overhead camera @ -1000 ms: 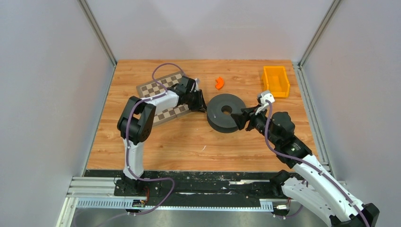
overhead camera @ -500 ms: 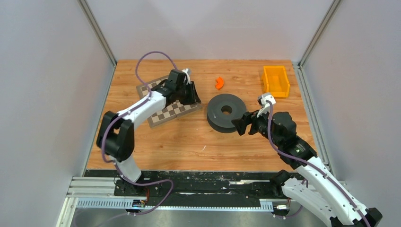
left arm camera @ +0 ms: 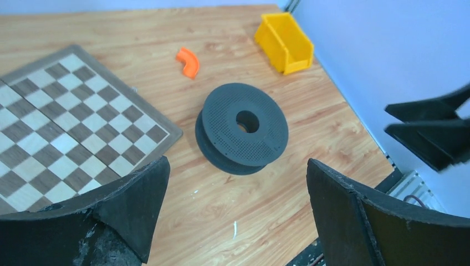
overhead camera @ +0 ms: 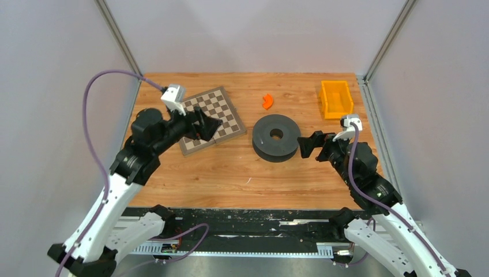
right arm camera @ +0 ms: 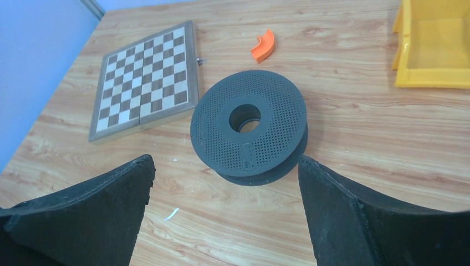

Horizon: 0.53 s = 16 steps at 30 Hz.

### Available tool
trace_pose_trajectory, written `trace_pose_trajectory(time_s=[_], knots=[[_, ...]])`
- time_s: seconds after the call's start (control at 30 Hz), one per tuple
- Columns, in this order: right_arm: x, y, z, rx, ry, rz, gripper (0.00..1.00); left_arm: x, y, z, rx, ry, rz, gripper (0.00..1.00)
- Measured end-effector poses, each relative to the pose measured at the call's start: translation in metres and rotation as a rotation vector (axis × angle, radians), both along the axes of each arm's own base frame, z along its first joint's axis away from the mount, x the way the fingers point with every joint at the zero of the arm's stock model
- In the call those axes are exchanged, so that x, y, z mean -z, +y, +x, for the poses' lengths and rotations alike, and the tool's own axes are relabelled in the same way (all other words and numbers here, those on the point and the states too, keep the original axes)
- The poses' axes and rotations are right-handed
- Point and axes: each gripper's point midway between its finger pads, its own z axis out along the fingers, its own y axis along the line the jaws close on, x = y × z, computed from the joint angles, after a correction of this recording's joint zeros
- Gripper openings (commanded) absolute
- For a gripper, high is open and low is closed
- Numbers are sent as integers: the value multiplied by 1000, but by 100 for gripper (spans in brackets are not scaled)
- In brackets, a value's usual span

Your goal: Wrap the cables

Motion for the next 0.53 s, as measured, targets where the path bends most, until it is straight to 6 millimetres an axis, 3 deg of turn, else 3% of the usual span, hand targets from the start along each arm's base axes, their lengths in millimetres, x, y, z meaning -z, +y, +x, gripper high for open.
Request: trace_pose_trajectory(time_s=[0.07,0.2,0.33,0.4,0.53], knots=[[-4,-4,-1,22,-8,21,100,-11,10,-19,12,-69,-13,100],[-13,-8,-5,36,-36,56,100,-9,24,-46,26,-151,-5,100],[-15,-10,-8,34,-70,77,100,12,32,-51,21,-172,41,100],[-14,-10,-8,32,-78,80,100,35,36,-48,12,-161,95,100],[-15,-11,-10,28,-94,83,100,62,41,-45,6,-156,164,100]])
